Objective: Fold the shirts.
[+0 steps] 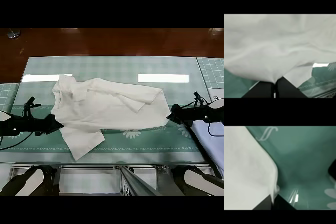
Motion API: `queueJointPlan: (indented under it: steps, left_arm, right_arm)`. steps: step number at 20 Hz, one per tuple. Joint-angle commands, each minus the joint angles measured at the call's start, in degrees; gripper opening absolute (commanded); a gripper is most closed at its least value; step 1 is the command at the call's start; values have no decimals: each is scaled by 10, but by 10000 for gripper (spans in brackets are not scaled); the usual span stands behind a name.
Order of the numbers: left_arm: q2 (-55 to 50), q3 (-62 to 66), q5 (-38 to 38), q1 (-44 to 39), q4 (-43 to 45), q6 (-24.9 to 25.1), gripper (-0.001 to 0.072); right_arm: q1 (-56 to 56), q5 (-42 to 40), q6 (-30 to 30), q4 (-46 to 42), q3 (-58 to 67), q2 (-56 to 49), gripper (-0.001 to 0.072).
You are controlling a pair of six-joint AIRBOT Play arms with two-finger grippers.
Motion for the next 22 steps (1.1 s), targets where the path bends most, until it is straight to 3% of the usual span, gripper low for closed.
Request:
queueJointPlan:
  steps: [1,4,6,8,10,12,15,22]
  left_arm:
    - [0,2,3,0,-43,17,32]
    - [5,66,-5,0,-180,61,31]
    - [10,179,4,0,-296,85,30]
    - [11,338,15,0,-319,85,29]
    - [11,499,15,0,-270,54,29]
    - [17,643,-11,0,-165,-2,29]
    - [47,798,-79,0,-9,-69,29]
    - [212,870,-116,-6,213,-92,29]
  right_arm:
    - [1,19,-41,15,10,-2,14]
    - [1,60,-71,51,113,34,14]
    - [1,72,-70,62,254,73,14]
    - [1,78,-58,50,415,103,14]
    - [1,87,-30,10,553,136,14]
    - [1,110,-6,-38,636,180,14]
    - [1,145,12,-96,675,269,14]
    - [1,208,48,-223,674,431,14]
